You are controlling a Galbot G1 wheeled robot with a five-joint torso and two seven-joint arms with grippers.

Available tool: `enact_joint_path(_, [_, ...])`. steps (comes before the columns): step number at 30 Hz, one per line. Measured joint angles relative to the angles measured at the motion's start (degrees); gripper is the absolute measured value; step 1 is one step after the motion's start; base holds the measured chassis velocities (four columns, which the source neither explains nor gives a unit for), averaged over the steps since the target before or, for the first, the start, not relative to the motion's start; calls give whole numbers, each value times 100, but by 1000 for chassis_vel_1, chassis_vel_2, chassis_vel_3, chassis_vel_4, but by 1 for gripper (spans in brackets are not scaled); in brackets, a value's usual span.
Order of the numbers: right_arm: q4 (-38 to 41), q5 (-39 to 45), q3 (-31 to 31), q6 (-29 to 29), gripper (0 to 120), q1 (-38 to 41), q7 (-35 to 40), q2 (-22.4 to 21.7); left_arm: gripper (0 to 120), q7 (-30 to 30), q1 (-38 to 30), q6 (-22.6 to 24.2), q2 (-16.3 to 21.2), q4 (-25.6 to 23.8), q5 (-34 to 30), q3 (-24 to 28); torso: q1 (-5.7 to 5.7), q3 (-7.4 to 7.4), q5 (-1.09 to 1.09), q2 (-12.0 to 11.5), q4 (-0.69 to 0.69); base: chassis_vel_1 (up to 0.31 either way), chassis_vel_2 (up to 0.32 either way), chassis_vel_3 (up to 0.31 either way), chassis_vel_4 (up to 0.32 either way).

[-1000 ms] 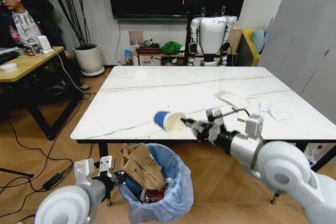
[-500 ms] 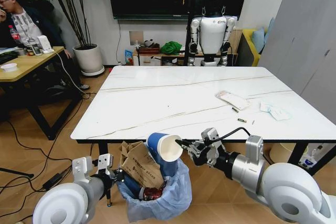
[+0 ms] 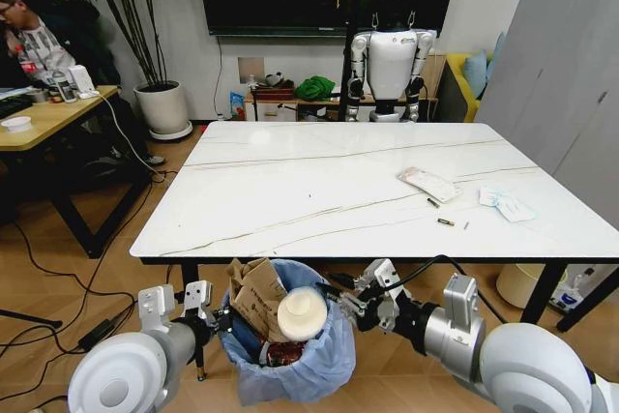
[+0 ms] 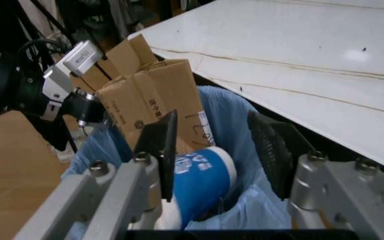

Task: Pick up the trash bin and place the trash from the table into it.

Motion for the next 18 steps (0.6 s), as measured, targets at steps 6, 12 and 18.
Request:
enact_joint_path(6, [-107,246,66,28,60,328,270,165,0,0,45,0,-2,-7,8,18,0,0,0,0,0,0,0,0,0])
enact_joint_path(12, [-675,774,226,206,84,994,1124,620,0,66,193,0,-23,-92,118,79,1,0,0,0,1,0,0,0,0])
enact_joint_path(18, [-1109,778,751,332,99,1095,1255,912,0,111,305,0,-20,-117,235,73,1,0,0,0,1,0,0,0,0])
